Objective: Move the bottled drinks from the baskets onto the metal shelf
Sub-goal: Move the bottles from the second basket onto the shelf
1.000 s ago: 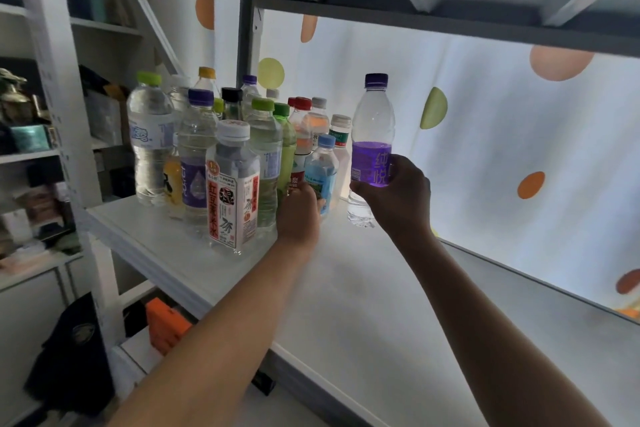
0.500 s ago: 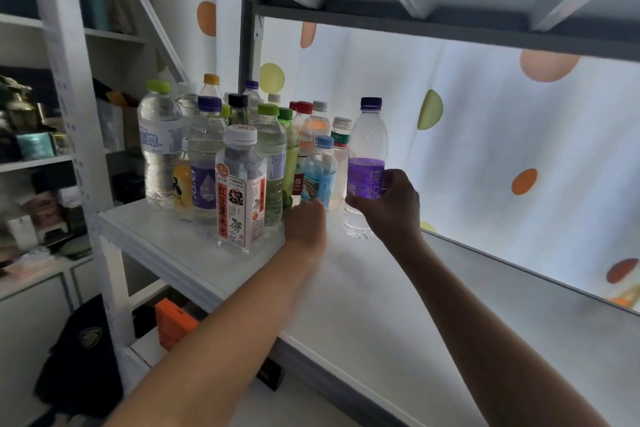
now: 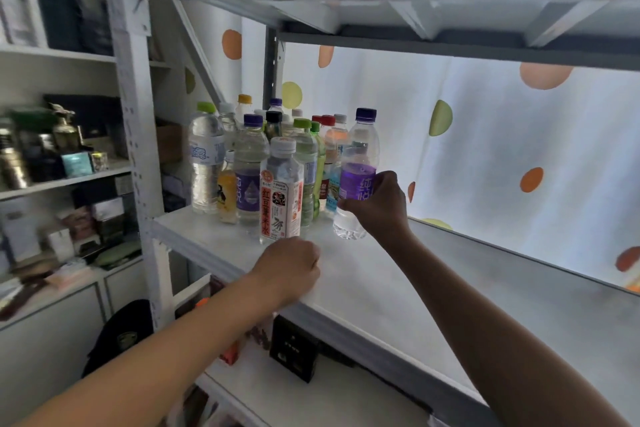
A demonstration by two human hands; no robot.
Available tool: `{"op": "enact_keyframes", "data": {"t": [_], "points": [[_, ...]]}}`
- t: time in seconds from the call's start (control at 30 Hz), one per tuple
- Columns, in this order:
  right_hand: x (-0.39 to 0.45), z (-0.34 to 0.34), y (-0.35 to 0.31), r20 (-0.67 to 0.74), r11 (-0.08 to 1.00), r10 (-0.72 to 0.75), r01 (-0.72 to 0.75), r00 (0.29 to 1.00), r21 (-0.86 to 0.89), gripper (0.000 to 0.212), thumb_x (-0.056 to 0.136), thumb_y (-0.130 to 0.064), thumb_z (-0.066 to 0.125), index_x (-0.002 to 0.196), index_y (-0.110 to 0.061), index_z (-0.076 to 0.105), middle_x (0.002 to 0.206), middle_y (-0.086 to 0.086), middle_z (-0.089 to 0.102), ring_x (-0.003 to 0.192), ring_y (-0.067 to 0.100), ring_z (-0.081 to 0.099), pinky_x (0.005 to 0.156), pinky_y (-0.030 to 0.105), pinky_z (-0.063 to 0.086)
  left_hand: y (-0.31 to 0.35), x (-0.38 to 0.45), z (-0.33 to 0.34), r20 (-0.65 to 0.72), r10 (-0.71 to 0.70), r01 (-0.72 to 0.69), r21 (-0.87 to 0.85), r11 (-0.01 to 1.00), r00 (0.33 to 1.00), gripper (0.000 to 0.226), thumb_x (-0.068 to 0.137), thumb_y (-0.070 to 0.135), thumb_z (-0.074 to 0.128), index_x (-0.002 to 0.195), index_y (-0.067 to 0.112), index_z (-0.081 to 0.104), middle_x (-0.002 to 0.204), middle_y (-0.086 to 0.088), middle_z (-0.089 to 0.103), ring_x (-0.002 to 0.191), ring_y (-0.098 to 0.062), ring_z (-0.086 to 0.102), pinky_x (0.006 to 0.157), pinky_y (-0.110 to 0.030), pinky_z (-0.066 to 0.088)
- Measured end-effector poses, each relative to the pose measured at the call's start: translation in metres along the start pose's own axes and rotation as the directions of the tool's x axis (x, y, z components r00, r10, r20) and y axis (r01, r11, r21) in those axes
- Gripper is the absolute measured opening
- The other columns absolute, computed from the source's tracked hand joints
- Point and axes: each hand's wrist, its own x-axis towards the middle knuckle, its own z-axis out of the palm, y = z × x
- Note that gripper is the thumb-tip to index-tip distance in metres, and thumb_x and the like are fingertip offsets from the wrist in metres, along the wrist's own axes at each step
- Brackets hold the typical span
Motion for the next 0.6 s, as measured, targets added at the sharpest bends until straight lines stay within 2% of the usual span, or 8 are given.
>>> {"op": "enact_keyframes", "data": {"t": [0.1, 0.3, 0.37, 0.6], "points": [[-0.004, 0.013, -0.005, -0.015, 1.0, 0.022, -0.021, 1.0, 0.006, 0.071, 0.055, -0.033, 0.093, 0.103, -0.016, 0.044, 0.091, -0.003, 0.058, 0.078, 0.015, 0.058, 0.055, 0.021, 0.04, -0.014, -0.027, -0.013, -0.109, 0.005, -0.013, -0.071, 0.997, 0.994, 0.018, 0.092, 0.027, 0.051, 0.083, 0.014, 0.061, 0.093, -0.006, 0.065, 0.088, -0.023, 0.06, 0.077, -0.034, 0.049], [-0.01, 0.04, -0.002, -0.028, 0.998, 0.063, -0.062, 0.998, 0.03, 0.069, 0.057, -0.032, 0.092, 0.101, -0.016, 0.043, 0.09, 0.0, 0.058, 0.078, 0.021, 0.059, 0.053, 0.023, 0.038, -0.04, -0.052, -0.026, -0.297, -0.017, -0.013, -0.099, 0.995, 0.955, 0.021, 0.093, 0.028, 0.049, 0.089, 0.014, 0.066, 0.088, 0.001, 0.065, 0.081, -0.019, 0.06, 0.07, -0.035, 0.048], [-0.006, 0.047, -0.003, -0.037, 0.995, 0.088, -0.086, 0.995, 0.05, 0.068, 0.056, -0.03, 0.092, 0.101, -0.016, 0.042, 0.091, 0.0, 0.057, 0.081, 0.023, 0.06, 0.054, 0.024, 0.038, -0.047, -0.056, -0.028, -0.316, -0.037, 0.009, -0.091, 0.996, 0.948, 0.023, 0.094, 0.029, 0.048, 0.091, 0.015, 0.066, 0.089, 0.004, 0.065, 0.083, -0.017, 0.06, 0.072, -0.035, 0.049], [0.005, 0.065, -0.01, -0.03, 0.992, 0.123, -0.123, 0.992, -0.001, 0.078, 0.061, -0.033, 0.093, 0.115, -0.008, 0.043, 0.11, 0.013, 0.06, 0.093, 0.032, 0.064, 0.075, 0.041, 0.057, -0.063, -0.068, -0.031, -0.319, -0.15, 0.11, -0.142, 0.984, 0.936, 0.019, 0.092, 0.029, 0.051, 0.081, 0.021, 0.064, 0.079, 0.009, 0.061, 0.074, -0.011, 0.056, 0.066, -0.031, 0.047]]}}
